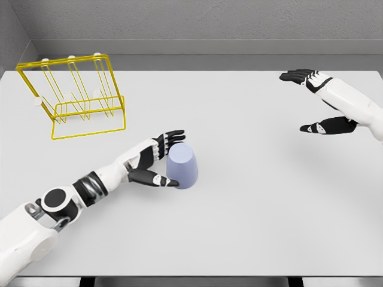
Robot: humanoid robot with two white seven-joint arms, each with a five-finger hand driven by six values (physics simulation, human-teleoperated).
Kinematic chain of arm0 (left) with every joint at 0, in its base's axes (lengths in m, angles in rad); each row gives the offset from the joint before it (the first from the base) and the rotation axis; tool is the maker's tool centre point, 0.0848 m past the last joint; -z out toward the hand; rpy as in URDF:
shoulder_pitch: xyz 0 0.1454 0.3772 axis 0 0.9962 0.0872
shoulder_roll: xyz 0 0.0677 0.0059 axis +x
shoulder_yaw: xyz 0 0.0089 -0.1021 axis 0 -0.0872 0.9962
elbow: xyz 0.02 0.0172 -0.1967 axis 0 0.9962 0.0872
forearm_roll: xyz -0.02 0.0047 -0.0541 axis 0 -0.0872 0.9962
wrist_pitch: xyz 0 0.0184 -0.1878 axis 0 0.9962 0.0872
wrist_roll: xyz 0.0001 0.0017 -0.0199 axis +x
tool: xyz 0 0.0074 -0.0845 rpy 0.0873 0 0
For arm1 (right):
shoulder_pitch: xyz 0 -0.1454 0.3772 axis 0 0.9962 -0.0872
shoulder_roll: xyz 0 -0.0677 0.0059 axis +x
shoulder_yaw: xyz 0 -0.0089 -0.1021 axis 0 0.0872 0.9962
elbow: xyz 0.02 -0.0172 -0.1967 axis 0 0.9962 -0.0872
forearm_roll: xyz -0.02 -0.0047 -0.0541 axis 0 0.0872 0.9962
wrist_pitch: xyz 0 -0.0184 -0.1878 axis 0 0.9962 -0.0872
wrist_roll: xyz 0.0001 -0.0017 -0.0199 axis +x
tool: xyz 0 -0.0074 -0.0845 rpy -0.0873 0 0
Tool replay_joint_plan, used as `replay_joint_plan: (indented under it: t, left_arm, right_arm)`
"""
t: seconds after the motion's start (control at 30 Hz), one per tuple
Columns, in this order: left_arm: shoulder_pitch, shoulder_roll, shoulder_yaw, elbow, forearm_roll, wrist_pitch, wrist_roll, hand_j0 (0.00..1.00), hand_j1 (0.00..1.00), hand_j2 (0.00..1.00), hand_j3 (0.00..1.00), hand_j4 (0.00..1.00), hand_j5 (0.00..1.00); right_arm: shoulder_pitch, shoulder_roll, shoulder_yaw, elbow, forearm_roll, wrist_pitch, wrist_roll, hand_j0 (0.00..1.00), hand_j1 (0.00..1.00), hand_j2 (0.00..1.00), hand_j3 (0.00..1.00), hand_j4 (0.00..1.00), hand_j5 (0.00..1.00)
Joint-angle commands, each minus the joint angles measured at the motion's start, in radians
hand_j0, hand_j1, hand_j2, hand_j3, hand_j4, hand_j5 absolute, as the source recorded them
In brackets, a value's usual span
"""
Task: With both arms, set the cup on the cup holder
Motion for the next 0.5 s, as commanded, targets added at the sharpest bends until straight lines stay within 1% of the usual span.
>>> replay_joint_plan:
  t: [0.0, 0.17, 0.27, 0.4, 0.47]
  left_arm:
    - [0.000, -0.004, -0.001, -0.001, 0.003, 0.000, 0.000, 1.00, 1.00, 1.00, 1.00, 1.00, 1.00]
    - [-0.002, -0.015, -0.001, -0.001, 0.002, 0.014, 0.000, 1.00, 1.00, 1.00, 1.00, 1.00, 1.00]
    - [-0.002, -0.032, -0.001, -0.001, -0.016, 0.022, 0.000, 1.00, 1.00, 1.00, 1.00, 1.00, 1.00]
    - [-0.002, -0.032, -0.001, -0.001, -0.020, 0.022, 0.000, 1.00, 1.00, 1.00, 1.00, 1.00, 1.00]
    - [-0.002, -0.038, 0.000, -0.001, -0.019, 0.022, 0.001, 0.95, 0.95, 0.95, 0.95, 0.95, 0.95]
  right_arm:
    - [0.000, -0.001, 0.001, -0.002, -0.008, 0.003, -0.001, 1.00, 1.00, 1.00, 1.00, 1.00, 1.00]
    - [0.000, -0.001, -0.001, -0.002, -0.008, 0.003, -0.001, 1.00, 1.00, 1.00, 1.00, 1.00, 1.00]
    - [0.000, 0.001, 0.001, -0.002, -0.009, 0.003, -0.001, 1.00, 1.00, 1.00, 1.00, 1.00, 1.00]
    - [0.000, 0.001, -0.001, -0.002, -0.009, 0.003, -0.001, 1.00, 1.00, 1.00, 1.00, 1.00, 1.00]
    - [0.000, 0.001, -0.001, -0.004, -0.009, 0.003, -0.001, 1.00, 1.00, 1.00, 1.00, 1.00, 1.00]
